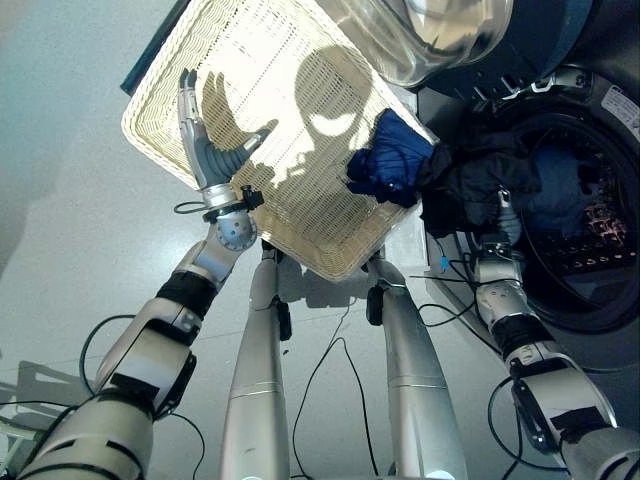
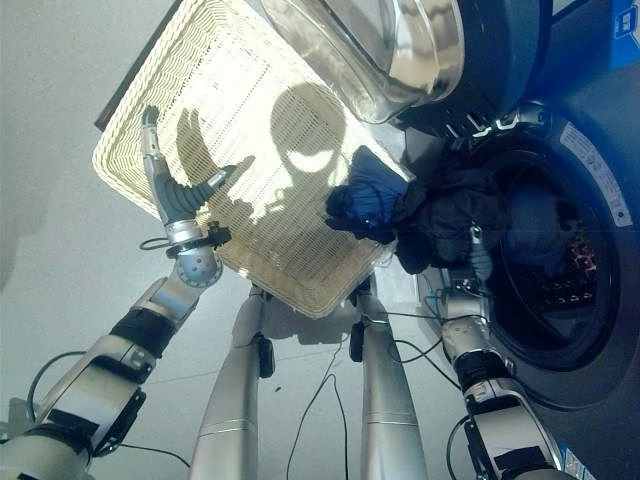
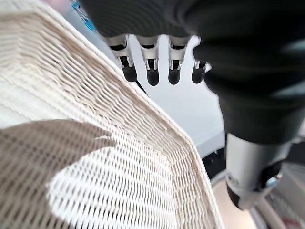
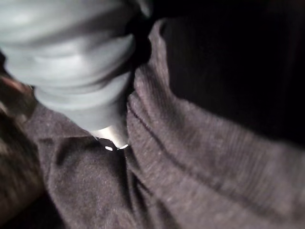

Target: Put the clothes into the washing machine.

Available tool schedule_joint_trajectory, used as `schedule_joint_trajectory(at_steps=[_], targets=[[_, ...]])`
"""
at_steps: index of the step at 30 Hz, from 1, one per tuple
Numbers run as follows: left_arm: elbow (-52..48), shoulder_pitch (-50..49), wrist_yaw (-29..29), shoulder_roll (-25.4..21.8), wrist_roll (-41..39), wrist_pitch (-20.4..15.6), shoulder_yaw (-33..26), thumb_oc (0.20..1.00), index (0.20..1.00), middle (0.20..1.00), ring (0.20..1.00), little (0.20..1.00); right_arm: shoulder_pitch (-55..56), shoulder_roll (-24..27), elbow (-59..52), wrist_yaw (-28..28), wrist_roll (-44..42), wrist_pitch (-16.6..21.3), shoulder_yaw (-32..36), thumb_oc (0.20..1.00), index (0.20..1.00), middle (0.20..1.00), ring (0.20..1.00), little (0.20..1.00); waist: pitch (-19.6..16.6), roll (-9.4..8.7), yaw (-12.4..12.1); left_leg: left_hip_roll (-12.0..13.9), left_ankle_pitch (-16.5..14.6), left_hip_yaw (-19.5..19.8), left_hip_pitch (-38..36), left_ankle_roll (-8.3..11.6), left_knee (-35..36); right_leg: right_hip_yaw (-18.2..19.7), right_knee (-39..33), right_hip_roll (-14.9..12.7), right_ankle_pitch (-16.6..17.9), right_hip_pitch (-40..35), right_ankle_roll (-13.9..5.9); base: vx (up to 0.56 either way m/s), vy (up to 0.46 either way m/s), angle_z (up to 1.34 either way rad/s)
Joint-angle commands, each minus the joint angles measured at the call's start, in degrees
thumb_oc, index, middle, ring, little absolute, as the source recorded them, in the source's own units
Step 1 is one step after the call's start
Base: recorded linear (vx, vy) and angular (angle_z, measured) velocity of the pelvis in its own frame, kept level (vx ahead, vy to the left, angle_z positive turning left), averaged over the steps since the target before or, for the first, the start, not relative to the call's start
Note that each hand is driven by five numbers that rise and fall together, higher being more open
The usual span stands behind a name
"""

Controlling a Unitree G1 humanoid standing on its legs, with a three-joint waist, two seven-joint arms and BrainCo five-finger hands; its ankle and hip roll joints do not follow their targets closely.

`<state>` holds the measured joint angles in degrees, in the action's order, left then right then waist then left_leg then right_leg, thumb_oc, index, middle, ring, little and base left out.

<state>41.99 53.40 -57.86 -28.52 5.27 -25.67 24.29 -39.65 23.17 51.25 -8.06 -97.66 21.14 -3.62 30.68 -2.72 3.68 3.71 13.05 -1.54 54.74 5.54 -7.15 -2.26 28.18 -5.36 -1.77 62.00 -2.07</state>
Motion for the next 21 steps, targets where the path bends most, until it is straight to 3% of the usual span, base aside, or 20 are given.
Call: schedule_joint_trajectory(at_steps=[1,4,5,7,10,11,12,14,15,16,17,21], targets=[[0.4,1.8,-1.7,-0.3,-1.7,-1.4,-0.3,1.000,1.000,1.000,1.000,1.000,1.1,4.6,-0.3,2.3,-3.9,3.8,3.1,0.200,0.200,0.200,0.200,0.200,-0.9,1.08,0.7,-2.9,-7.0,-0.8,1.3,1.26,-6.9,-3.2,-13.6,1.7,12.0,-3.3,-6.69,0.01,0.000,-0.09],[2.3,2.6,-1.3,-0.8,-2.9,-1.6,0.4,1.000,1.000,1.000,1.000,1.000,-0.3,7.0,4.3,8.0,-2.7,7.0,5.0,0.200,0.200,0.200,0.200,0.200,-0.9,1.13,0.7,-3.0,-7.3,-0.7,1.4,1.27,-7.4,-3.2,-13.5,1.8,11.8,-3.4,-6.54,0.00,-0.004,-0.07],[3.0,3.2,-1.0,-1.1,-3.3,-1.6,0.7,1.000,1.000,1.000,1.000,1.000,-2.0,9.1,5.9,12.8,-1.5,10.5,6.4,0.200,0.200,0.200,0.200,0.200,-0.9,1.07,0.7,-2.9,-6.8,-0.6,2.1,1.25,-7.4,-3.2,-13.7,1.6,12.3,-2.9,-6.54,0.01,-0.014,-0.04],[3.6,2.5,-0.7,-1.7,-3.9,-1.7,1.4,1.000,1.000,1.000,1.000,1.000,-3.4,13.8,9.2,18.3,0.6,13.3,8.0,0.200,0.200,0.200,0.200,0.200,-0.9,0.89,0.6,-2.7,-7.8,-0.3,1.3,1.27,-7.9,-3.4,-13.4,1.7,11.7,-3.9,-6.71,0.02,-0.050,-0.04],[2.4,0.9,-1.4,-3.4,-3.1,-1.3,2.6,1.000,1.000,1.000,1.000,1.000,-4.8,20.4,8.2,31.6,8.0,21.7,8.6,0.200,0.200,0.200,0.200,0.200,-0.9,0.00,0.5,-2.7,-8.6,0.6,1.8,1.04,-8.2,-3.7,-13.9,1.8,12.0,-4.0,-6.96,0.00,-0.097,-0.01],[1.1,-0.1,-1.8,-4.6,-3.1,-0.9,2.6,1.000,1.000,1.000,1.000,1.000,-4.7,22.8,5.5,39.7,12.9,24.9,9.3,0.200,0.200,0.200,0.200,0.200,-0.9,-0.52,0.8,-2.7,-8.8,0.9,1.9,0.95,-8.2,-3.8,-14.2,1.9,12.3,-4.0,-7.07,-0.01,-0.077,0.00],[0.7,-0.4,-1.9,-5.0,-3.1,-0.7,2.6,1.000,1.000,1.000,1.000,1.000,-4.6,23.8,4.6,42.9,14.9,26.1,9.6,0.200,0.200,0.200,0.200,0.200,-0.9,-0.79,0.9,-2.7,-8.9,1.0,2.0,0.95,-8.3,-3.8,-14.4,1.9,12.3,-4.1,-7.09,-0.02,-0.068,-0.01],[0.2,-0.7,-1.4,-6.4,-3.6,-0.3,2.4,1.000,1.000,1.000,1.000,1.000,-5.4,27.4,2.5,54.6,26.3,26.1,10.3,0.200,0.200,0.200,0.200,0.200,-0.9,-1.60,1.2,-2.6,-9.2,1.3,1.9,0.89,-8.4,-4.0,-14.8,2.1,12.8,-4.3,-7.28,-0.03,-0.043,-0.03],[0.2,-0.3,-1.0,-7.0,-4.1,-0.2,2.4,1.000,1.000,1.000,1.000,1.000,-6.0,28.6,2.1,56.5,27.8,25.3,10.2,0.200,0.200,0.200,0.200,0.200,-0.9,-1.80,1.3,-2.5,-9.2,1.3,1.9,0.92,-8.4,-4.1,-14.9,2.1,12.8,-4.5,-7.29,0.00,0.000,0.00],[0.2,-0.1,-0.7,-7.3,-4.5,-0.1,2.4,1.000,1.000,1.000,1.000,1.000,-6.4,29.0,1.9,57.7,29.4,24.6,10.1,0.307,0.307,0.307,0.307,0.307,-0.9,-1.86,1.3,-2.5,-9.2,1.3,1.9,0.94,-8.4,-4.1,-14.9,2.2,12.8,-4.5,-7.29,-0.03,-0.018,-0.03],[0.8,0.7,1.4,-8.6,-5.9,-0.1,2.2,1.000,1.000,1.000,1.000,1.000,-7.5,32.2,2.8,55.5,30.3,20.4,9.4,1.000,1.000,1.000,1.000,1.000,-0.9,-2.46,1.4,-2.5,-9.2,1.7,1.5,0.91,-8.2,-4.2,-15.3,2.1,12.8,-5.0,-7.33,-0.02,-0.023,-0.05],[3.5,3.1,4.9,-9.8,-7.2,-0.3,2.4,1.000,1.000,1.000,1.000,1.000,-9.9,35.3,10.5,43.9,25.0,12.3,5.4,1.000,1.000,1.000,1.000,1.000,-0.9,-3.30,1.1,-2.8,-8.6,2.5,1.7,0.54,-8.2,-4.7,-15.5,1.9,13.3,-5.1,-7.10,0.00,-0.037,-0.02]])
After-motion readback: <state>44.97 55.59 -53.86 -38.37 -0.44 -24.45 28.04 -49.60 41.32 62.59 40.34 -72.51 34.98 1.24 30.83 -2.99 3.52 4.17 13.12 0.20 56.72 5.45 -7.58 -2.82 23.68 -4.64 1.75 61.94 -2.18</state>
